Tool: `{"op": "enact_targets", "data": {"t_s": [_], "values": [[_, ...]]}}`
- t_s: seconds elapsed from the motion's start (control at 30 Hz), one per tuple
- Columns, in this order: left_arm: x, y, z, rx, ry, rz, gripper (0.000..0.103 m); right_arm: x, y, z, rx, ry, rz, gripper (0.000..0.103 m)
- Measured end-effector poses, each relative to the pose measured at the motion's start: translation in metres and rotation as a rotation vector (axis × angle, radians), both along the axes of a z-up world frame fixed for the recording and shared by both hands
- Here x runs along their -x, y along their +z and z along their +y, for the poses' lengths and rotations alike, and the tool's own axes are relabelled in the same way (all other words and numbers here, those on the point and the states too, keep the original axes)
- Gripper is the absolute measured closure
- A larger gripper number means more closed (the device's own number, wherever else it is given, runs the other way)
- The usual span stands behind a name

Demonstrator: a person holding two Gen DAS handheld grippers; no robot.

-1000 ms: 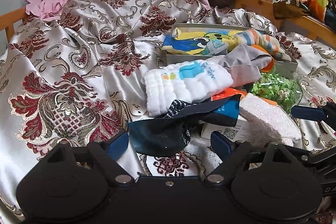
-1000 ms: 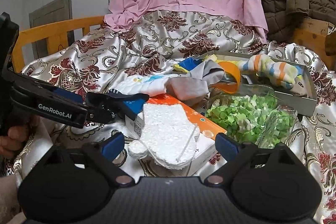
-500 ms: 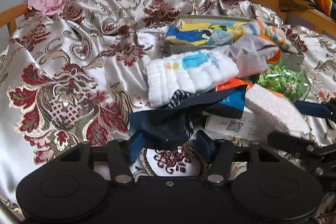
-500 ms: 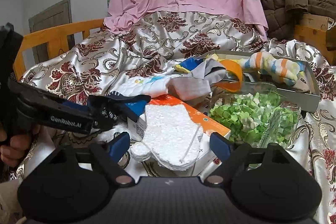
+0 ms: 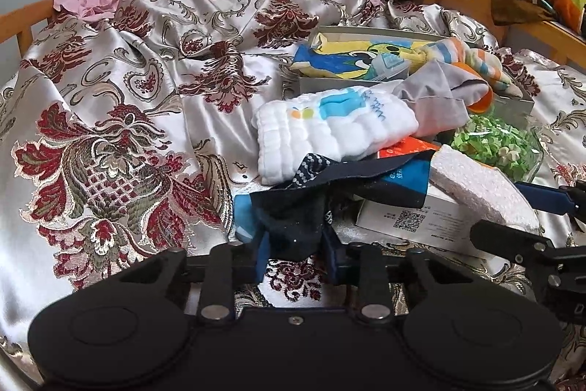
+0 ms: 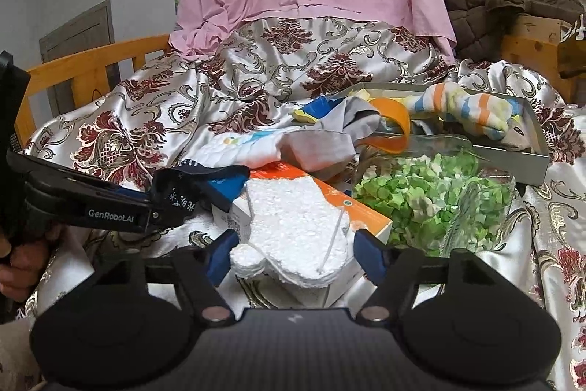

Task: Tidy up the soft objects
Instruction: 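Grasp the navy cloth with the left gripper while the right gripper grasps the white fluffy cloth, then carry the navy cloth and white fluffy cloth into the painted tray and open both grippers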

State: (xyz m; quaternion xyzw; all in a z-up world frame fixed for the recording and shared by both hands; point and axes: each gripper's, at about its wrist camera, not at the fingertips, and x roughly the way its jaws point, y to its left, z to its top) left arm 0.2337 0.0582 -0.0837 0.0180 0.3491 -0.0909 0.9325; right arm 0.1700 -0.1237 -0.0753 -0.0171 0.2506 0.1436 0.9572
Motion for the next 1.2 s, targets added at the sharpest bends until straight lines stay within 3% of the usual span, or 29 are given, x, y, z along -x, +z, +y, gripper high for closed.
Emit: {"op": "enact_targets", "data": {"t_s": [0.1,0.4,0.8,1.2], "values": [[0.002,0.001,-0.002,0.0,-0.008,-0.007,0.083,0.001,0.0,0.0,-0.002,-0.003,-0.002,0.036],[0.006,0.006,-0.003,0.024,-0.021,-0.023,0.093,0.002,0.002,-0.001,-0.008,-0.003,-0.008,0.036],[0.026,0.024,-0.012,0.042,-0.032,-0.099,0.097,0.015,0.011,0.001,0.018,0.0,-0.05,0.037],[0.044,0.056,-0.02,0.139,-0.015,-0.109,0.097,0.036,0.039,-0.015,0.001,-0.038,-0.137,0.037]]}}
